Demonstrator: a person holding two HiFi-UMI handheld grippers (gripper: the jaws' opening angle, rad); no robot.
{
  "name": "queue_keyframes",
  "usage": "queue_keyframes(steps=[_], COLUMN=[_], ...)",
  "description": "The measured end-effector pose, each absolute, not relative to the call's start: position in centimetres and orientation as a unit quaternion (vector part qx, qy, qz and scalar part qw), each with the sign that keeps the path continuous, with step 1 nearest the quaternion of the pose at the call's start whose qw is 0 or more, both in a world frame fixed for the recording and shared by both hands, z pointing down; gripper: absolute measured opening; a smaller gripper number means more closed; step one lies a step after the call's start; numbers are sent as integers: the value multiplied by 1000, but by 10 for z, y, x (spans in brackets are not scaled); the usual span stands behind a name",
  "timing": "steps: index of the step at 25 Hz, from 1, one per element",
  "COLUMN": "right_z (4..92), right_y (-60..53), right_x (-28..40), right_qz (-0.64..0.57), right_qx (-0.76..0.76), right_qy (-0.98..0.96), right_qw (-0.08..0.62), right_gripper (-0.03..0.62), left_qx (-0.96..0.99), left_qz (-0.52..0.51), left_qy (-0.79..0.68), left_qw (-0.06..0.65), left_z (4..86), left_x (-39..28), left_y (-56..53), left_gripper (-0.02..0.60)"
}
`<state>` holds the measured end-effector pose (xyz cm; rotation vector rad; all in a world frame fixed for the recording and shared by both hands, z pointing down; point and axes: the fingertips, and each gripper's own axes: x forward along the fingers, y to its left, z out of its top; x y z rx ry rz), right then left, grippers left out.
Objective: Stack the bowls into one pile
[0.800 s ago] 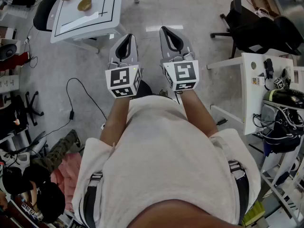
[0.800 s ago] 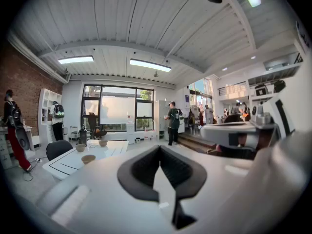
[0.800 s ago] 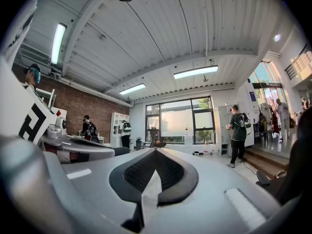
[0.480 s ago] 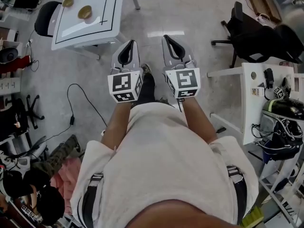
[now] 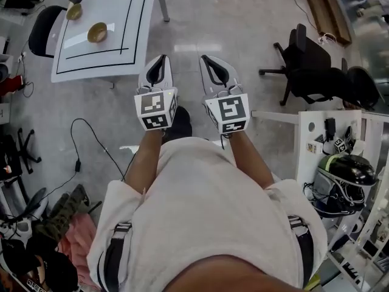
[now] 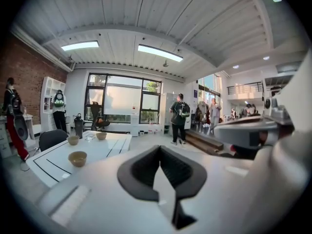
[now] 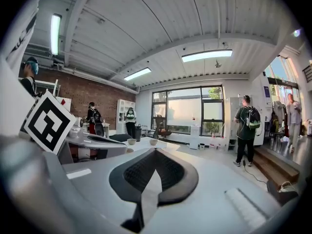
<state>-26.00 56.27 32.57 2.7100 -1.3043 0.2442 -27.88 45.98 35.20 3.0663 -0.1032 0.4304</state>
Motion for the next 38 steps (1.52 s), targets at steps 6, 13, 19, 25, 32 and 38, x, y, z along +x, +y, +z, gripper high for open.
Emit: queue_keyframes(steps=[6,13,19,25,32,38], right_z=[330,330,333,351,384,397], right_y=[489,389,321,269,199,119], right_x=[-195,-156,-134,-125,-107,-83], right_qz=[91,94,85,103,137,125], right_qx=[873,841,815,791,740,664], right_qy=[-475,-525,-562,-590,-643,-716], right_qw=[66,88,112,122,141,176], right_gripper=[-2,-2,-2,-2,-2,-2], left_qx=[987,981,980,974,963,946], left_qz=[145,170,156,169,194,198], left_qy=[-65,-77,-108,-135,-173,-230], left_qw=[20,43,59,65,79,112], left_z=[347,360,360,375,401,416], left_x=[-228,-189,-172,-178,-172,-152], left_y=[390,306,243,194,131,74], left_gripper=[2,2,2,2,2,2])
